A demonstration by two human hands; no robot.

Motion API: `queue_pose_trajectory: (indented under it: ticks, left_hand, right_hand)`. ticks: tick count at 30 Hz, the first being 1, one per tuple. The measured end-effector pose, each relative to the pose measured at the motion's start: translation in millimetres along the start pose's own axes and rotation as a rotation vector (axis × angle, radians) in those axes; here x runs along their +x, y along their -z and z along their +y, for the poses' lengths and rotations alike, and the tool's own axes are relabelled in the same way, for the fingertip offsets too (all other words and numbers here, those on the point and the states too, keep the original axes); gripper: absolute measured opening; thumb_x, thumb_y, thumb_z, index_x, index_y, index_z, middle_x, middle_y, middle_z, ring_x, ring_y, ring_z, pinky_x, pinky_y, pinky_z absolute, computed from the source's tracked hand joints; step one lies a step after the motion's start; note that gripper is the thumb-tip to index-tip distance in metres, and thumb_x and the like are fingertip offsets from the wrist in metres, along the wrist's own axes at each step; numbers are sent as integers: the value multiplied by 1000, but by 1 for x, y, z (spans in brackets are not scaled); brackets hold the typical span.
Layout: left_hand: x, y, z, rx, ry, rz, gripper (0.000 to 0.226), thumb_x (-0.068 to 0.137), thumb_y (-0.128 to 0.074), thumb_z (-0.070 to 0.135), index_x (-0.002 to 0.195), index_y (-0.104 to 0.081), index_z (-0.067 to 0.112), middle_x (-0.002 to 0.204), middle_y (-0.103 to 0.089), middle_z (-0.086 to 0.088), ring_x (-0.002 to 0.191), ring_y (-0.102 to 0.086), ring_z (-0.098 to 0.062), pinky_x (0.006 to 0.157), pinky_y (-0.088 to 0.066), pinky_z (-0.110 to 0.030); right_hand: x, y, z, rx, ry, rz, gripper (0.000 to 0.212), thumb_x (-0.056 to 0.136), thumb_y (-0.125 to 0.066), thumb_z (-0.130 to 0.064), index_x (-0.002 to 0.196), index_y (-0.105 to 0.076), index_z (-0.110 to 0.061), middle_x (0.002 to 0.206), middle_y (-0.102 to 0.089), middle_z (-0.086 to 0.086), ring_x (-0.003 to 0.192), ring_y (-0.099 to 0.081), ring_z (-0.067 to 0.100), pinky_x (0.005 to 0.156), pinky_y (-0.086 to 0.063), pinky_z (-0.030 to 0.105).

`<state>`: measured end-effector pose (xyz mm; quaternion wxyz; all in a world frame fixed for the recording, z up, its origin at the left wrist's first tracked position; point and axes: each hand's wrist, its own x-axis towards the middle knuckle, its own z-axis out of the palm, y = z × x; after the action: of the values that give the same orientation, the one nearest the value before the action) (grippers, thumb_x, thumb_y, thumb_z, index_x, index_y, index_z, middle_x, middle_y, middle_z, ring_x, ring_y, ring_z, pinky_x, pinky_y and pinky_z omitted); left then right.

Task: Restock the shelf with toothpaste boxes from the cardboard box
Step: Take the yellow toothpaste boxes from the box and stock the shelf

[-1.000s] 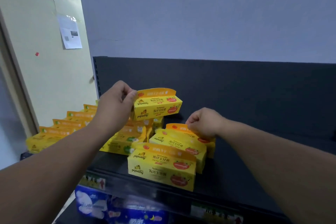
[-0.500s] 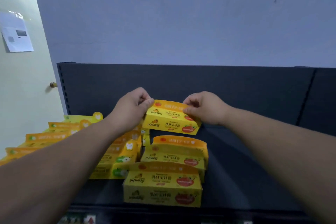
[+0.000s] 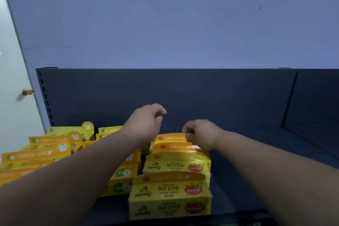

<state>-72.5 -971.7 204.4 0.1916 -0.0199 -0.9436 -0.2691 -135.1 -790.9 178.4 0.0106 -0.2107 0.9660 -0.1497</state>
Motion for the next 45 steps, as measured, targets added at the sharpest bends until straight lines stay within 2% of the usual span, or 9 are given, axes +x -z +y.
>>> queue_pose_trajectory:
  ticks: [4,9,13,20,24,29,35,40,45]
  left_hand:
    - [5,-13,6,25,-22,-39,29,98,-47,22,125,-54,29,124,-56,5,104,-54,-12,83,-45,-28]
    - [2,-36,29,101,-107,-115,36,92,-57,32,128,-53,27,127,-55,1,112,-54,-19,88,-43,-30]
    - [-8,-59,68,117,-203,-170,39,91,-59,31,129,-52,24,130,-54,-3,117,-53,-23,95,-42,-30]
    - [-46,-112,168,136,-378,-248,45,92,-56,36,134,-45,26,140,-43,-1,123,-48,-21,101,-40,-34]
    - [-90,-166,248,164,-483,-293,51,93,-53,41,140,-37,29,146,-34,1,128,-42,-21,106,-35,-37]
    - [-164,-247,357,171,-613,-301,58,89,-54,49,141,-33,32,144,-33,5,131,-36,-20,109,-28,-42]
    - [-242,-330,461,139,-715,-426,61,91,-51,51,144,-26,34,153,-20,4,140,-23,-22,116,-18,-48]
    - [-276,-384,516,128,-771,-519,62,90,-51,53,144,-26,35,152,-22,5,139,-24,-22,114,-21,-48]
    - [-285,-433,560,132,-809,-573,62,89,-52,52,143,-28,34,153,-22,4,140,-25,-22,114,-20,-49]
  right_hand:
    - [-15,5,5,13,-41,103,33,97,-52,-31,129,-55,-28,123,-60,-3,109,-58,16,93,-51,36]
    - [-53,14,33,-31,-123,210,38,93,-57,-38,131,-55,-30,134,-58,-3,123,-52,19,101,-45,37]
    - [-99,27,66,-53,-225,233,40,92,-58,-43,131,-54,-32,137,-53,-1,124,-50,21,101,-46,39]
    - [-214,45,140,-56,-379,336,44,92,-59,-44,133,-52,-30,144,-41,-1,128,-45,24,103,-42,40]
    - [-306,47,197,-121,-493,367,57,92,-57,-48,143,-40,-30,152,-28,-1,136,-33,26,109,-36,44]
    - [-431,40,276,-170,-674,387,63,91,-57,-51,147,-33,-32,158,-19,0,144,-20,27,116,-25,47]
    - [-567,30,357,-173,-879,378,62,89,-58,-50,145,-36,-33,158,-19,2,143,-21,29,114,-25,47]
    - [-645,23,403,-117,-1045,360,60,89,-57,-48,144,-39,-34,158,-21,1,143,-22,27,114,-25,46]
    - [-683,16,445,-59,-1171,328,61,90,-56,-53,145,-37,-37,160,-20,0,143,-23,27,116,-25,46]
